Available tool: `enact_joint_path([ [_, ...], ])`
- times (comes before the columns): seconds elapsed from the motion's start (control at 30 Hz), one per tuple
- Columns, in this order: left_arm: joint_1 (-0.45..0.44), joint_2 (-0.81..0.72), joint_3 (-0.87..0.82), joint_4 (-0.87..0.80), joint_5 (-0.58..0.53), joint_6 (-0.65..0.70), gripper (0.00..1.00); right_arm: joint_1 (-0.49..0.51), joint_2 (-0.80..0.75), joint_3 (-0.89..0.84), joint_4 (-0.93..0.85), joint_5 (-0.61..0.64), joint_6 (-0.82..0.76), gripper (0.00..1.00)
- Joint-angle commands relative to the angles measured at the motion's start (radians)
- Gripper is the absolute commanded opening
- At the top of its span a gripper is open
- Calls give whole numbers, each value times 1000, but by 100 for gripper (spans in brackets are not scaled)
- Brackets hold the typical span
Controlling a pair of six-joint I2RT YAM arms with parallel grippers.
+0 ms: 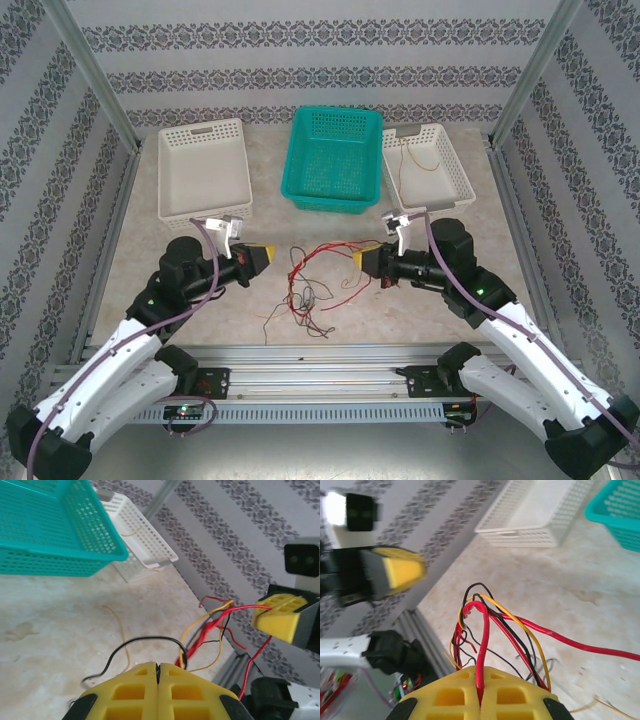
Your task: Untangle the cables
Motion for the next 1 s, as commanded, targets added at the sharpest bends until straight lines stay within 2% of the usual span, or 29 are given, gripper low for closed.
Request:
enact_joint_path([
  [0.0,14,-20,44,-148,-66,35,0,-29,-13,-37,33,13,43,0],
  [0.1,18,7,56,-129,-9,28,0,-26,-8,-53,102,-68,70,0],
  [0.13,18,23,59,-121,5,25,4,-23,-8,-53,121,-96,73,0],
  [0.23,18,63,54,-72,63,4,47,-8,-16,-47,141,-129,68,0],
  [0.27,18,78,55,-62,80,-3,57,-6,-17,-43,137,-132,63,0],
  [0.33,18,119,74,-60,123,-15,68,-4,-15,-29,117,-121,52,0],
  [0.4,14,170,107,-100,154,-19,72,-4,-8,-19,106,-119,44,0],
  [0.53,-23,235,146,-185,205,15,74,0,0,-17,119,-102,54,0],
  [0.67,-54,236,136,-253,185,63,71,2,1,-15,140,-96,68,0],
  [0.83,-110,249,106,-244,168,65,58,11,10,-8,159,-102,76,0],
  [0.97,-134,270,97,-241,127,69,53,24,12,-1,158,-107,75,0],
])
